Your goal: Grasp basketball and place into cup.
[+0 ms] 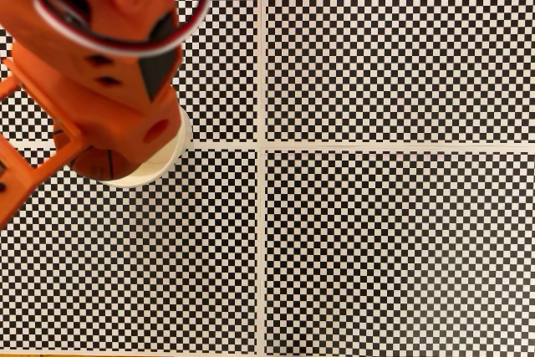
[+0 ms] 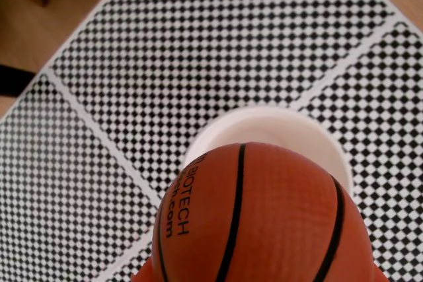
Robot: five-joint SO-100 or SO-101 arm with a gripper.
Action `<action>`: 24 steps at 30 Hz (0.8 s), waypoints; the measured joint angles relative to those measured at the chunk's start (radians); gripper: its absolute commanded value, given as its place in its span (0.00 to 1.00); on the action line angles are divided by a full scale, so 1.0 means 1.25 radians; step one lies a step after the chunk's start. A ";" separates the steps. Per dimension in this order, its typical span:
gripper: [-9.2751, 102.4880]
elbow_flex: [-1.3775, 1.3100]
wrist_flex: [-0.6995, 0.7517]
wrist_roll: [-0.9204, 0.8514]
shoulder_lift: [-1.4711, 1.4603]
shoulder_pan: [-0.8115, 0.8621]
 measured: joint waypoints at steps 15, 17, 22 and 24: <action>0.29 -0.013 0.005 -0.012 -0.002 0.032; 0.29 -0.013 0.006 -0.015 -0.002 0.039; 0.30 -0.013 0.006 -0.015 -0.002 0.029; 0.31 -0.013 0.006 -0.015 -0.002 0.031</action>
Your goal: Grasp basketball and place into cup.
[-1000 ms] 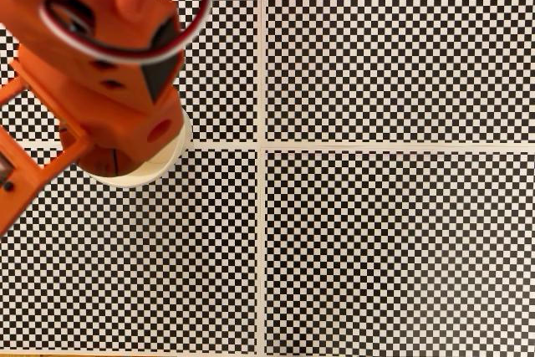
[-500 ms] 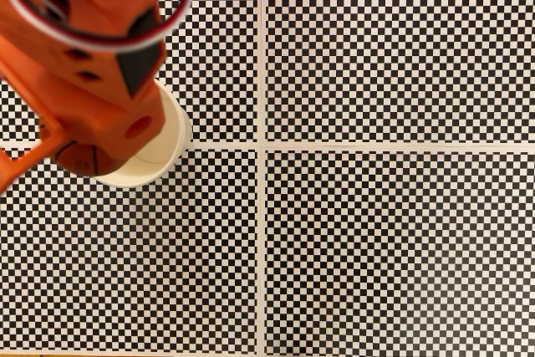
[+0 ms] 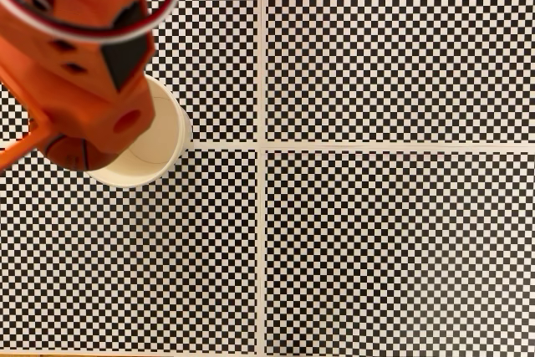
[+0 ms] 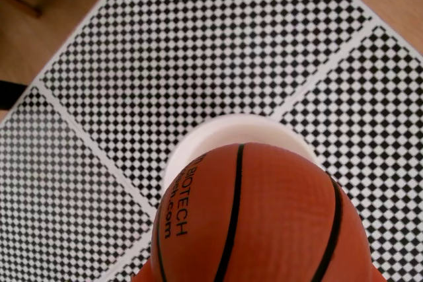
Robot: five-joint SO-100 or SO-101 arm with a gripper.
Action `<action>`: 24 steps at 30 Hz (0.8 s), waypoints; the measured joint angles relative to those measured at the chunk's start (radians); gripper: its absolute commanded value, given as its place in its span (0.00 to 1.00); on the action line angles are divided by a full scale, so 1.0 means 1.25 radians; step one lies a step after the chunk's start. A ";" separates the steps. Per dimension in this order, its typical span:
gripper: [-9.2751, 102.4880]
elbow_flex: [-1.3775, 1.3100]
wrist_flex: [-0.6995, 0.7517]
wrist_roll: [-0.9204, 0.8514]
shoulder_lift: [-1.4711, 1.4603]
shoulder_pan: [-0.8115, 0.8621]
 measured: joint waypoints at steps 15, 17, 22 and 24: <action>0.32 0.000 0.000 0.000 0.000 -0.013; 0.34 0.000 0.000 0.000 0.000 -0.020; 0.37 0.000 0.000 0.000 0.000 -0.025; 0.37 0.000 0.000 0.000 0.000 -0.021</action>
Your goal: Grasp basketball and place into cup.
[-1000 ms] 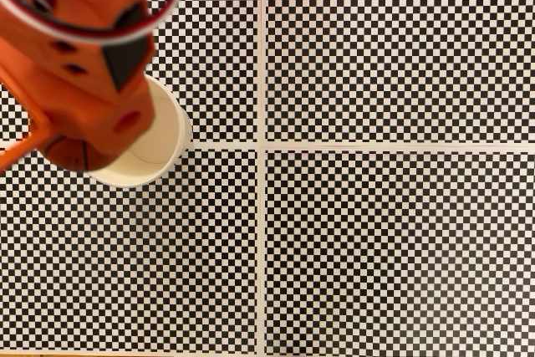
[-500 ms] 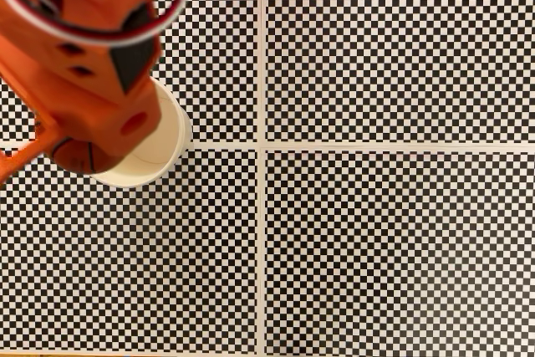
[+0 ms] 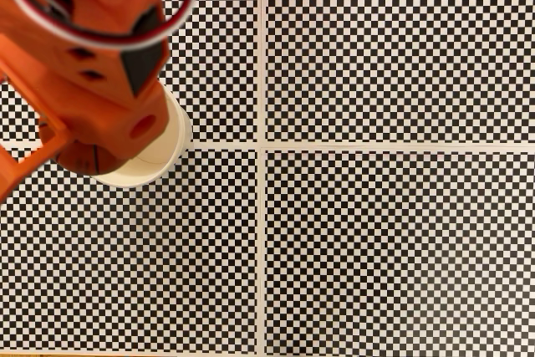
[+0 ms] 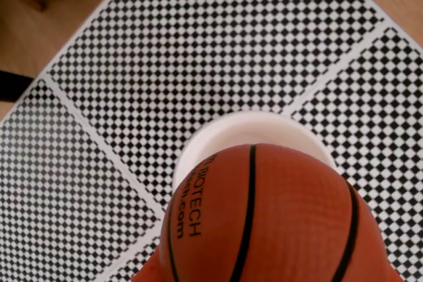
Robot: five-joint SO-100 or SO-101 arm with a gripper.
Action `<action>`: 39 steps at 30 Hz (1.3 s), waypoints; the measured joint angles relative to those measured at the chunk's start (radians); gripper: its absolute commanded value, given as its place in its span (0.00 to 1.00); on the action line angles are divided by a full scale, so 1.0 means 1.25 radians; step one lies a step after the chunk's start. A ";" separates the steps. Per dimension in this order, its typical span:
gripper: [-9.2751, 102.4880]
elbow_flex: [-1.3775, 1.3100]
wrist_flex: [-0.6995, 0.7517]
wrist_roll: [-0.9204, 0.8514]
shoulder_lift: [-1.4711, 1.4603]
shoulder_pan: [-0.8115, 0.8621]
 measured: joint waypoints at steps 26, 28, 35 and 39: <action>0.44 0.000 0.000 -0.009 0.000 -0.009; 0.44 0.000 0.000 -0.009 0.000 -0.007; 0.44 0.000 0.000 -0.009 0.000 -0.007; 0.43 0.000 0.000 -0.010 0.000 -0.010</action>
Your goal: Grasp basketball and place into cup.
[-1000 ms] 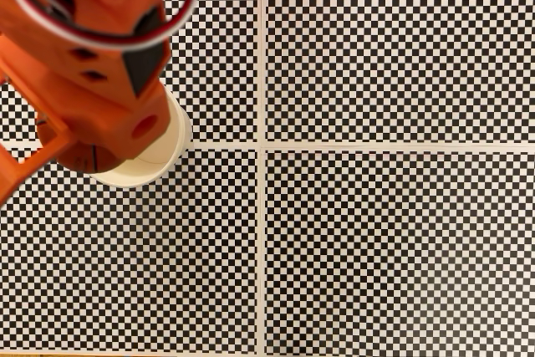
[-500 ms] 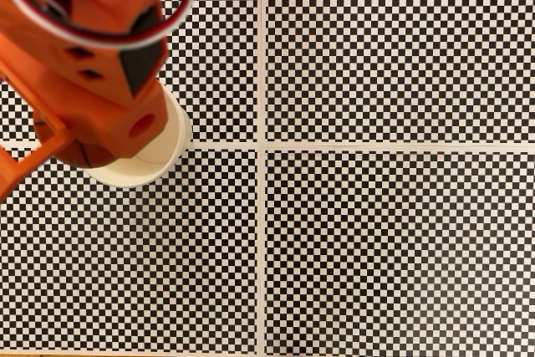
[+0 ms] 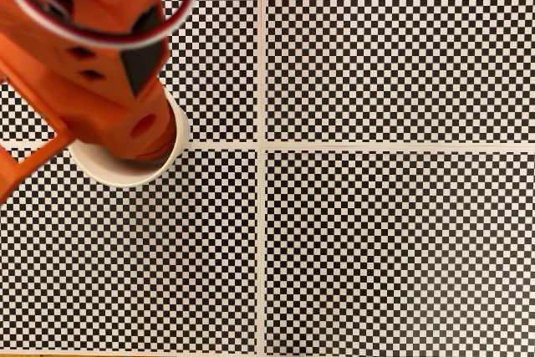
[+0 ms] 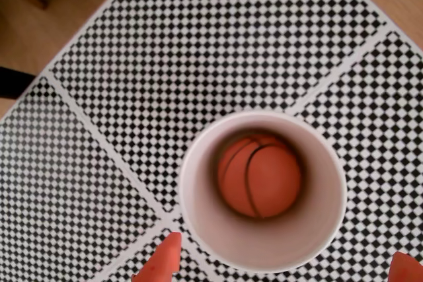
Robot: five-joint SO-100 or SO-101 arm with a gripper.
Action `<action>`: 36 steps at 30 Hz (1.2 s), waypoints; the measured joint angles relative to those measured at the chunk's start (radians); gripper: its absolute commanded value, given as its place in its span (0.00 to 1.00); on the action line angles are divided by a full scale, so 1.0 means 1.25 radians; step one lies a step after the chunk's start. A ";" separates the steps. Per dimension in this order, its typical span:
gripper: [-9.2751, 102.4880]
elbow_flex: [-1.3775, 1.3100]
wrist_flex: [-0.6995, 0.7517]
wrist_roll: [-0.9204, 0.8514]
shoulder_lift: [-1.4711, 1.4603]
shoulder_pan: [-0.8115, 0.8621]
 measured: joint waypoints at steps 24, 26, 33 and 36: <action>0.30 -0.022 0.059 -0.009 0.125 -0.241; 0.30 -0.022 0.065 -0.005 0.161 -0.293; 0.31 0.048 0.090 0.005 0.336 -0.395; 0.32 0.106 0.088 0.015 0.415 -0.430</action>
